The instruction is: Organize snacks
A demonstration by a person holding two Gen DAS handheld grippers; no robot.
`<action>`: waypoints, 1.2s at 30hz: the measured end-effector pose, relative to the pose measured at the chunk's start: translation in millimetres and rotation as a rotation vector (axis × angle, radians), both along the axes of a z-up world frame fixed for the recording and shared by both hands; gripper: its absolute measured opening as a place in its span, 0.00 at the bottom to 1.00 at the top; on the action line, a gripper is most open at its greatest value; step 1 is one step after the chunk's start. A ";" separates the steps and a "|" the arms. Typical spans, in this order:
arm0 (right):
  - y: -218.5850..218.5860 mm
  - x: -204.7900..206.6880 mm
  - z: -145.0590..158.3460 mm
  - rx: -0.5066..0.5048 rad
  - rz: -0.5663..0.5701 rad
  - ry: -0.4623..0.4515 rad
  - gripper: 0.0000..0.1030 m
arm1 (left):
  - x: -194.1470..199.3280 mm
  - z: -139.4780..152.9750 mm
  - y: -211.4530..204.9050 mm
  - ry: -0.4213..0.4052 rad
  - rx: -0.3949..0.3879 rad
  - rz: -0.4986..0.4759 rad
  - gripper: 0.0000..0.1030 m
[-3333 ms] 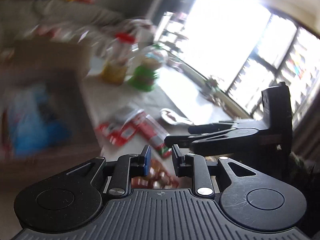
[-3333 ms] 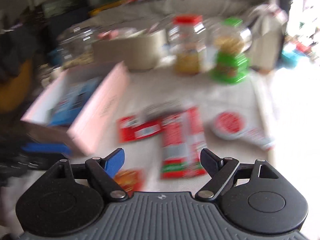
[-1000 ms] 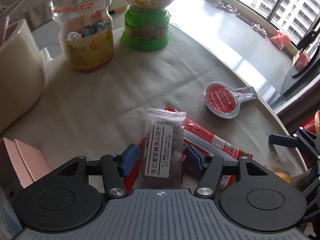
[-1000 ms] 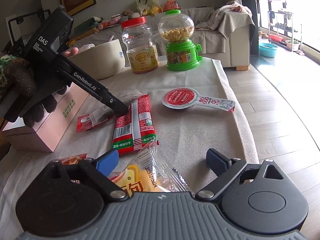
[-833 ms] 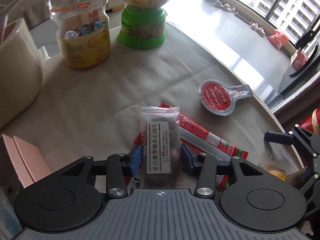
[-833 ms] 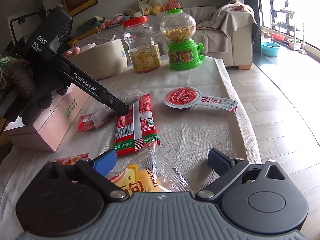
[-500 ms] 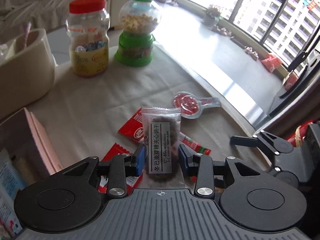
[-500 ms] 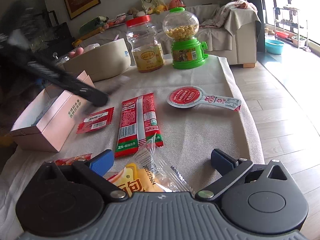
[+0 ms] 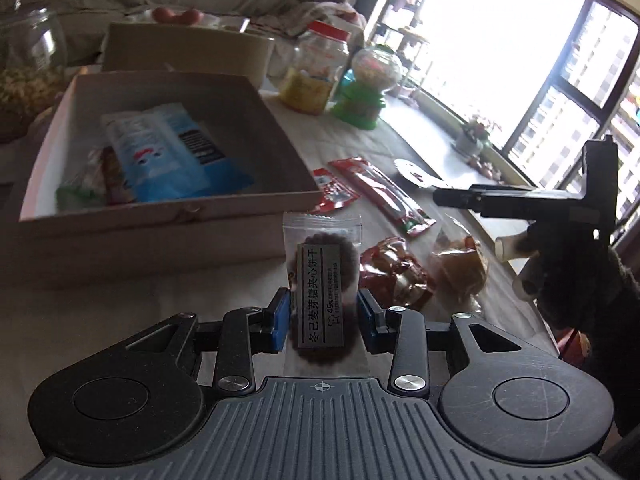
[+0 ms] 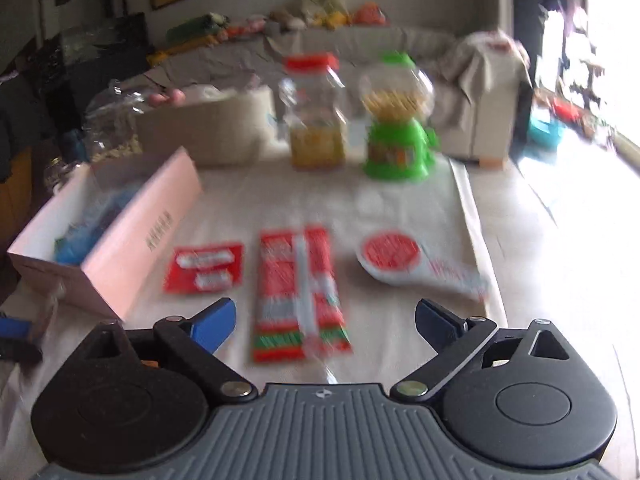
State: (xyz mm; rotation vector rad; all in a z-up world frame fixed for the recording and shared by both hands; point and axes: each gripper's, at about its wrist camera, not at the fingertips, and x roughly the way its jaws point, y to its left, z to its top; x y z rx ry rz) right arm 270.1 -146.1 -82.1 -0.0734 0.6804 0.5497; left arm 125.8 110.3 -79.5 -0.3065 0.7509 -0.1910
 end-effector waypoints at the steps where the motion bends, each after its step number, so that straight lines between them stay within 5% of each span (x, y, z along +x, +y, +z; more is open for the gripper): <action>1: 12.4 -0.6 6.4 -0.012 0.033 -0.015 0.95 | -5.5 -4.3 5.9 -0.010 -0.003 0.036 0.39; 4: 55.7 5.3 7.6 -0.069 0.126 -0.009 0.91 | -16.2 -14.1 24.6 -0.036 -0.033 0.134 0.39; 8: 99.8 39.6 -11.9 -0.088 0.144 0.161 0.67 | -26.6 -23.1 33.2 -0.074 -0.113 0.157 0.39; 11: 111.5 60.6 -22.9 -0.033 0.143 0.246 0.65 | -31.5 -29.4 34.6 -0.081 -0.138 0.134 0.39; 19: 136.2 57.0 -30.0 -0.160 0.177 0.198 0.70 | -40.4 -39.4 53.0 -0.077 -0.234 0.146 0.39; 22: 135.8 45.0 -23.9 -0.170 0.184 0.175 0.37 | -41.7 -38.1 51.2 -0.076 -0.227 0.144 0.39; 24: 130.7 38.2 -16.5 -0.151 0.167 0.172 0.21 | -44.1 -37.4 49.8 -0.070 -0.225 0.150 0.39; 27: 110.8 23.7 -4.3 -0.086 0.161 0.180 0.10 | -46.6 -35.4 48.7 -0.067 -0.223 0.158 0.39; 36: 58.9 -40.6 14.3 0.128 0.203 0.279 0.06 | -56.1 -28.1 36.3 -0.029 -0.202 0.174 0.39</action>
